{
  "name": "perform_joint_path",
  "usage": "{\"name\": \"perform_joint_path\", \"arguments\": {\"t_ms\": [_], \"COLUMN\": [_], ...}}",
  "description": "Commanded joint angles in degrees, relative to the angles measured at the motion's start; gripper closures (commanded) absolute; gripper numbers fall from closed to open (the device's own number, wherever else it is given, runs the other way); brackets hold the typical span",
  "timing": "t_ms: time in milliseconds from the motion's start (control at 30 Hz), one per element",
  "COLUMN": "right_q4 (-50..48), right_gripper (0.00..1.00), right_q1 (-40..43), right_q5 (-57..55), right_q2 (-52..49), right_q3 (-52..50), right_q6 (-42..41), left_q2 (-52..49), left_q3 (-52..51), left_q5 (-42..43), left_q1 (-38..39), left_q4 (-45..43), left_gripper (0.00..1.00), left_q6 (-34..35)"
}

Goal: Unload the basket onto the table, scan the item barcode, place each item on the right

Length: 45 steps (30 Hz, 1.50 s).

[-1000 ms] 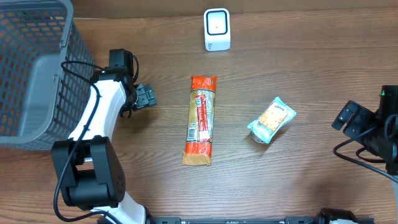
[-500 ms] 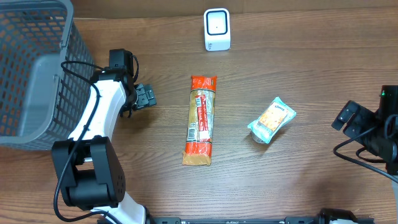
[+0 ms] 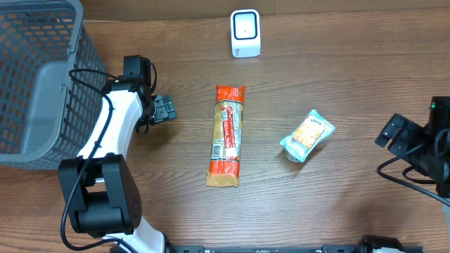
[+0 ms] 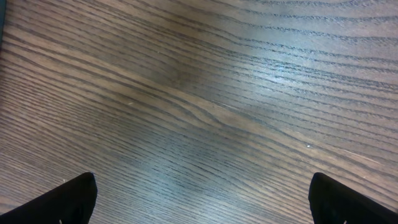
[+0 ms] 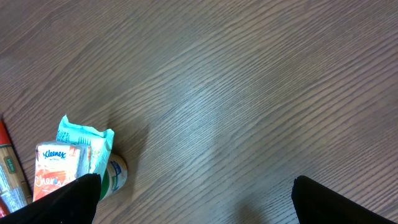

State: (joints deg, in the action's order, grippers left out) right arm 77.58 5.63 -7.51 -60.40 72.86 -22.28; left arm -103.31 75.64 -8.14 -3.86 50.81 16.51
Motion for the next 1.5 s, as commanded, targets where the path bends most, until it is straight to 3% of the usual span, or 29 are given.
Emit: {"name": "perform_joint_path", "arguments": {"t_ms": [0, 267, 600, 633, 733, 833, 967, 1300, 1467], "right_q4": [-0.3, -4.5, -5.9, -5.8, -5.8, -5.0, -4.4, -4.0, -4.0], "right_gripper": [0.00, 0.00, 0.00, 0.05, 0.40, 0.66, 0.87, 0.88, 0.82], "right_q1": [0.3, 0.3, 0.3, 0.3, 0.2, 0.2, 0.2, 0.1, 0.1], "right_q5": [-0.4, 0.6, 17.9, 19.0, 23.1, 23.7, 23.7, 23.7, 23.8], "right_q2": [0.2, 0.2, 0.2, 0.2, 0.1, -0.3, -0.8, -1.1, -1.1], "right_q3": [1.1, 1.1, 1.1, 1.0, 0.2, -0.9, -2.6, -4.9, -4.9], "right_q6": [-0.3, -0.3, -0.3, -0.5, -0.7, -3.2, -3.3, -3.3, -4.9], "left_q2": [0.2, 0.2, 0.2, 0.2, 0.2, 0.2, 0.2, 0.2, 0.2], "left_q3": [-0.2, -0.2, -0.2, -0.2, -0.2, -0.2, -0.2, -0.2, -0.2], "left_q5": [0.7, 0.7, 0.7, 0.7, 0.7, 0.7, 0.7, 0.7, 0.7], "left_q1": [-0.3, -0.3, -0.3, -0.3, -0.3, -0.3, -0.3, -0.3, -0.3], "left_q4": [-0.1, -0.1, -0.1, -0.1, -0.1, -0.1, -0.1, -0.1, -0.1], "left_gripper": [0.00, 0.00, 0.00, 0.00, 0.00, 0.00, 0.00, 0.00, 0.00], "left_q6": [-0.2, -0.2, -0.2, -0.2, -0.2, -0.2, -0.2, -0.2, -0.2]}}
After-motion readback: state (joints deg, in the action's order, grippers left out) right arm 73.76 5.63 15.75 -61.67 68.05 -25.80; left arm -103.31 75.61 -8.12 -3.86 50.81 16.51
